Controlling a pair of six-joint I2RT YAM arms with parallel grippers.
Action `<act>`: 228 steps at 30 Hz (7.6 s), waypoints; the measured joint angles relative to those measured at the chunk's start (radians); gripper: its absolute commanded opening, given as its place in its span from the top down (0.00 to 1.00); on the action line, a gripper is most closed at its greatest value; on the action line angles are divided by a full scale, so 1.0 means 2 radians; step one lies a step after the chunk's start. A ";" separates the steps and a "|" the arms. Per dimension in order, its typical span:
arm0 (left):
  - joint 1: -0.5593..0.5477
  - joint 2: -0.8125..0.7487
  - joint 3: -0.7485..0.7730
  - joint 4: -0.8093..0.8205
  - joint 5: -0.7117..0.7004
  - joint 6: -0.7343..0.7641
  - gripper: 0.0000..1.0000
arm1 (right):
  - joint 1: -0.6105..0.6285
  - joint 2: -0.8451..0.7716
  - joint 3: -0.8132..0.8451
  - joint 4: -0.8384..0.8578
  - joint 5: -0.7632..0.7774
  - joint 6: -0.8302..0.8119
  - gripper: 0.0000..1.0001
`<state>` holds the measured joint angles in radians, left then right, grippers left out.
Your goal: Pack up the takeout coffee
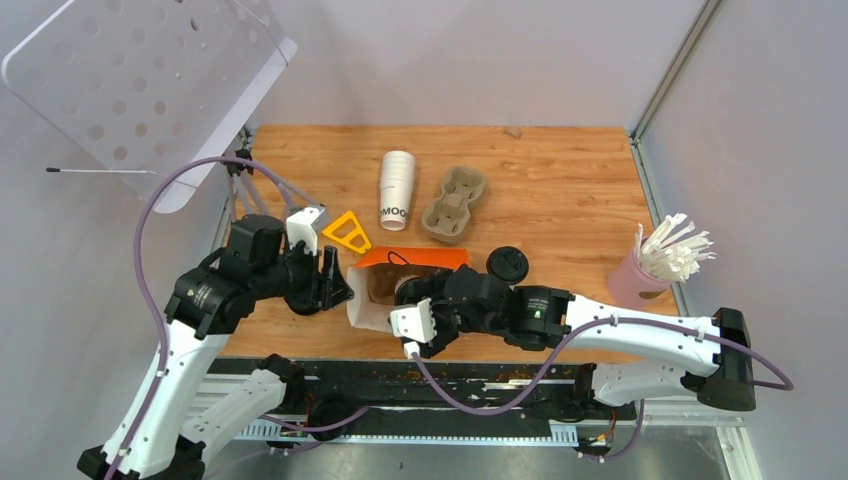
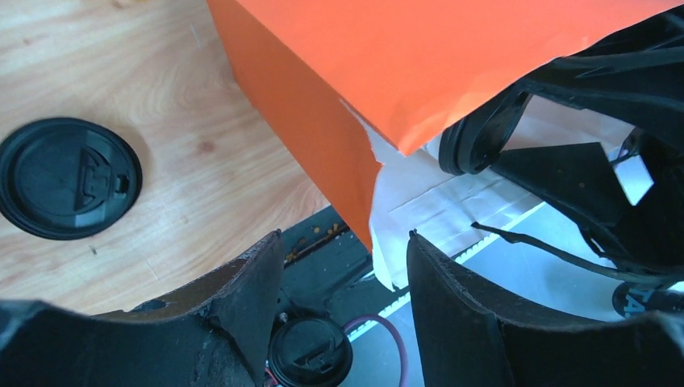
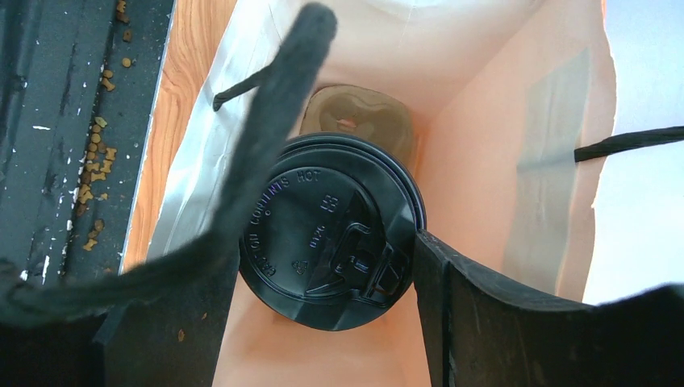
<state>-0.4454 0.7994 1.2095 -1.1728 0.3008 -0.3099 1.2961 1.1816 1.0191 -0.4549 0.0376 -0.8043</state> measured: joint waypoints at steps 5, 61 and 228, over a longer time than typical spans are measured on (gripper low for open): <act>0.000 -0.001 -0.038 0.008 0.015 -0.005 0.52 | 0.006 0.000 -0.001 0.001 0.006 0.001 0.34; 0.000 0.015 -0.068 0.019 0.094 -0.025 1.00 | -0.005 0.140 0.045 0.040 0.015 -0.093 0.32; 0.000 0.035 -0.076 0.039 0.087 -0.110 1.00 | -0.028 0.188 -0.004 0.156 0.091 -0.073 0.19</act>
<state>-0.4446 0.8684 1.0584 -1.0958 0.4744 -0.5301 1.2400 1.5585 1.0119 -0.1432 0.2188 -0.9504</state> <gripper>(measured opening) 0.006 0.777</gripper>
